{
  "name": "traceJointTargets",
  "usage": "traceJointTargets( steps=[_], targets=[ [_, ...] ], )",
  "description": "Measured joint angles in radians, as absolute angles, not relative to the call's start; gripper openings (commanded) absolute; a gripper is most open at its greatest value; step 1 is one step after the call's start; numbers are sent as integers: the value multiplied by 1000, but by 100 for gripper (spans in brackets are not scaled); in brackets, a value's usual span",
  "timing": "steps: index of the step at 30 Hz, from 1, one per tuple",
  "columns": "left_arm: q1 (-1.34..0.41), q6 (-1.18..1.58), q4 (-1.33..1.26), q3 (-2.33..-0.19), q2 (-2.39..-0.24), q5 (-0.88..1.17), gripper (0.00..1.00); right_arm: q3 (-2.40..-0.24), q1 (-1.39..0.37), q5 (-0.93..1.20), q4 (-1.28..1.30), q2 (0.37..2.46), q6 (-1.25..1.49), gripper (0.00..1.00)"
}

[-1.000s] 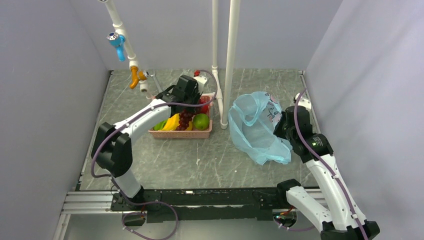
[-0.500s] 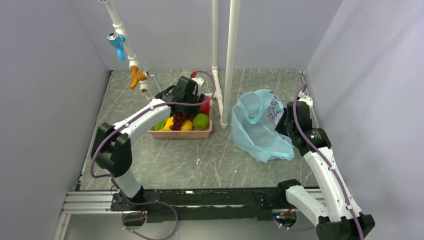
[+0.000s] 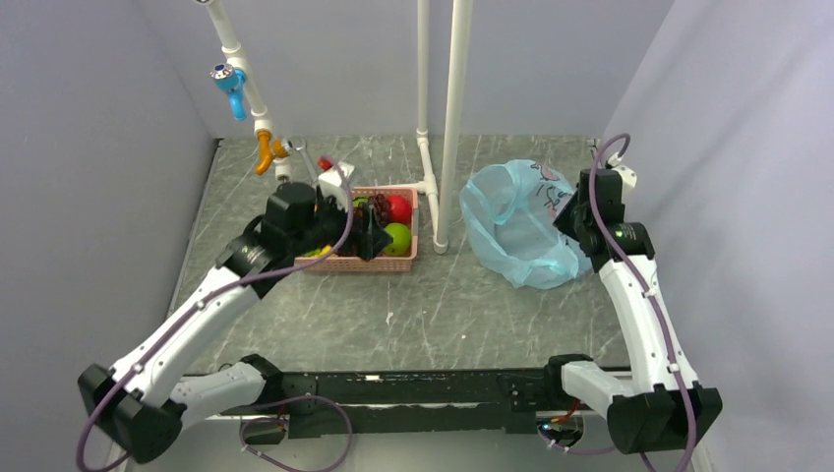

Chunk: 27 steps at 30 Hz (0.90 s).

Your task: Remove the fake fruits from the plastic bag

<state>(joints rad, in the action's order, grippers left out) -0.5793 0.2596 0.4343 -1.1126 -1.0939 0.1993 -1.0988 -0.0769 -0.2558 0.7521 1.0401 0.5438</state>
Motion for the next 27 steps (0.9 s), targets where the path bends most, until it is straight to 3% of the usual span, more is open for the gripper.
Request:
traceJointTargets(
  steps=[7,16,18,23,27],
  targets=[
    [-579,430,336,-845,-894,371,98,-1194,-20,-290,679,1193,596,0],
    [-579,423,470,-856,-740,366,99,-1363,-9,-302,620,1422,575,1],
    [-579,419,493,-857,-695,358,99,-1407,-9,-300,621,1456,545,12],
    [-579,401,556,-895,-615,327,99,-1465,-12,-305,662,1483,477,52],
    [-579,382,599,-942,-583,305,100,-1465,-12,-309,729,1453,435,62]
  ],
)
